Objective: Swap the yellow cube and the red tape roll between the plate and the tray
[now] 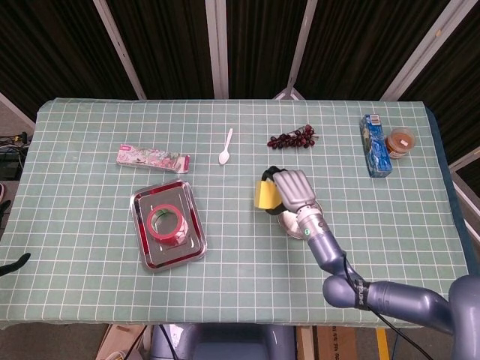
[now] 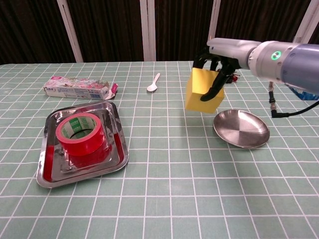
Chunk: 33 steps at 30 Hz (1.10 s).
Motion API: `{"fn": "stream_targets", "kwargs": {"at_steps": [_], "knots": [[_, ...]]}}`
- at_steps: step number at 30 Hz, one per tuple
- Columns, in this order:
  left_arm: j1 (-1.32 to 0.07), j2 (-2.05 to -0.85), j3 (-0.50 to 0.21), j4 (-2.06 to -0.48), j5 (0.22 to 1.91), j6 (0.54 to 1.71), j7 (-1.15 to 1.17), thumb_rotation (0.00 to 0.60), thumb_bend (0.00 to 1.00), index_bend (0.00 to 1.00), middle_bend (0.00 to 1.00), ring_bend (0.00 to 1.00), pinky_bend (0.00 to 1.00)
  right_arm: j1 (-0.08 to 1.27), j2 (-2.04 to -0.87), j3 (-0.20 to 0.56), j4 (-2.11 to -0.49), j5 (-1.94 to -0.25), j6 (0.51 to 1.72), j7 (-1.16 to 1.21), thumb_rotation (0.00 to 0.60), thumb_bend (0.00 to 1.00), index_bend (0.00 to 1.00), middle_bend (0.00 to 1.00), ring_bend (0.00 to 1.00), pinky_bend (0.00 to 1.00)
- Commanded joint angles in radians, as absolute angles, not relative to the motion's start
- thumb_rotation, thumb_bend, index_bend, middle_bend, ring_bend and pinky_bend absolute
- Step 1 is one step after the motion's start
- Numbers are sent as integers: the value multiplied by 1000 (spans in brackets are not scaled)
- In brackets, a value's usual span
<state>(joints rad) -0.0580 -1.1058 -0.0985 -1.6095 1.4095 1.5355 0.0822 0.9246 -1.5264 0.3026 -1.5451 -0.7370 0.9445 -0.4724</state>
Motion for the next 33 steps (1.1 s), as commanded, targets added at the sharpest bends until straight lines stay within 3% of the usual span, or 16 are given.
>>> {"fn": "stream_targets", "kwargs": {"at_steps": [1,8,11,14,17,20,22,29,33], "knots": [[-59,-1107,-99,-1608,1408,1533,85,600,14,87,0,0,0,969,-1594,312,-1490,-705,906,-479,600,217,536,308,485,567],[-65,-1111,-99,-1599,1397,1517,95,600,14,86,0,0,0,1058,-1776,337,-1256,-689,841,-440,600,217,536,309,482,567],[-66,-1111,-102,-1595,1391,1514,91,600,14,86,0,0,0,1086,-1828,342,-1165,-690,803,-424,600,217,530,305,423,545],[-65,-1108,-105,-1592,1385,1513,86,600,14,87,0,0,0,1107,-1867,346,-1090,-701,772,-404,600,217,416,236,309,431],[-64,-1106,-106,-1590,1380,1511,82,600,14,87,0,0,0,1118,-1873,345,-1069,-694,740,-404,600,173,237,112,162,296],[-64,-1104,-107,-1589,1374,1508,78,600,14,87,0,0,0,1127,-1849,343,-1095,-665,713,-426,600,88,58,9,15,164],[-65,-1102,-104,-1592,1376,1502,79,600,14,87,0,0,0,1132,-1815,344,-1141,-642,729,-460,600,44,3,0,0,96],[-72,-1111,-102,-1587,1380,1496,95,600,14,87,0,0,0,1097,-1689,362,-1330,-645,866,-502,600,27,0,0,0,35],[-81,-1128,-96,-1566,1430,1515,92,600,14,99,0,0,42,1003,-1485,332,-1578,-664,982,-551,600,24,0,0,0,35]]}}
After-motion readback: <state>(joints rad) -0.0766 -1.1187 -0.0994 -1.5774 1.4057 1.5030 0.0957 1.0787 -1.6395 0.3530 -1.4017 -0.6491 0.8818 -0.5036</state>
